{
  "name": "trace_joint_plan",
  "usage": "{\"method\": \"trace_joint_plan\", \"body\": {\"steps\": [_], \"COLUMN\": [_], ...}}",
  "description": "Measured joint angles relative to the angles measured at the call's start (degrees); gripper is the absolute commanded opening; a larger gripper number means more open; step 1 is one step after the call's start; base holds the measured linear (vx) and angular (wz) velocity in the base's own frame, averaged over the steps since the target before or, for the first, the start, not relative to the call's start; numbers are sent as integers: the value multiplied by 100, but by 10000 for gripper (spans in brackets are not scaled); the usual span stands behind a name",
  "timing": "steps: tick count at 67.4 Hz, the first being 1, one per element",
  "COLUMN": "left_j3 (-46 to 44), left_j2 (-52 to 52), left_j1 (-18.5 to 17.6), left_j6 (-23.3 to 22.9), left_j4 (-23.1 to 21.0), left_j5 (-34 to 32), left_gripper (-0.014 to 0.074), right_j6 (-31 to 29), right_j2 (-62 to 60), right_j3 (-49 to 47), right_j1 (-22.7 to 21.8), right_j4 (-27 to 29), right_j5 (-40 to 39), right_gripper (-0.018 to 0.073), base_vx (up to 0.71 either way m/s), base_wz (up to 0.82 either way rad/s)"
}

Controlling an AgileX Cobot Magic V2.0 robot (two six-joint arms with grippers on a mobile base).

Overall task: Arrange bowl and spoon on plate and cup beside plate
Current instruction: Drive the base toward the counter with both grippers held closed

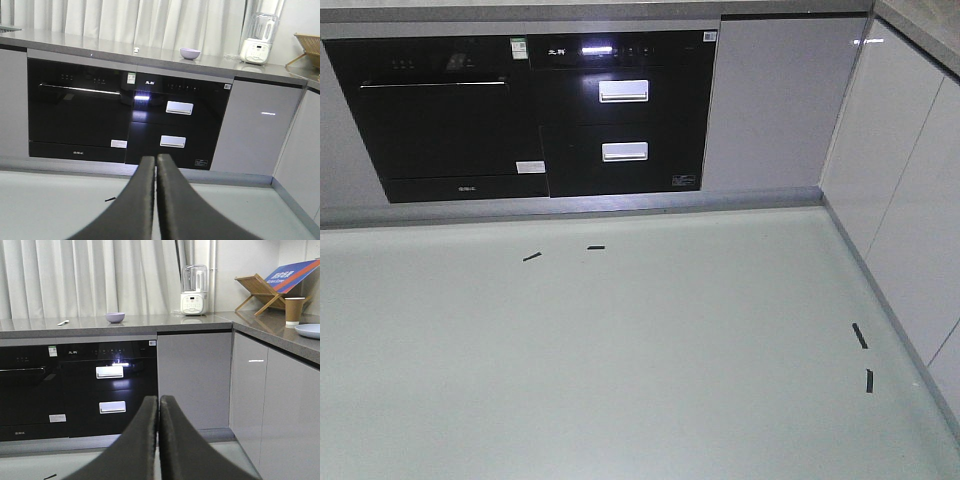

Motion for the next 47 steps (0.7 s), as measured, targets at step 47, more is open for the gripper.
{"method": "trace_joint_plan", "body": {"steps": [47], "left_j3": [0], "left_j2": [0], "left_j1": [0], "left_j6": [0], "left_j4": [0], "left_j5": [0], "left_gripper": [-6], "right_j6": [0], "right_j2": [0], "right_j3": [0], "right_j1": [0], "right_j4": [0], "right_j5": [0], "right_gripper": [-4], "base_vx": [6], "base_wz": [1]}}
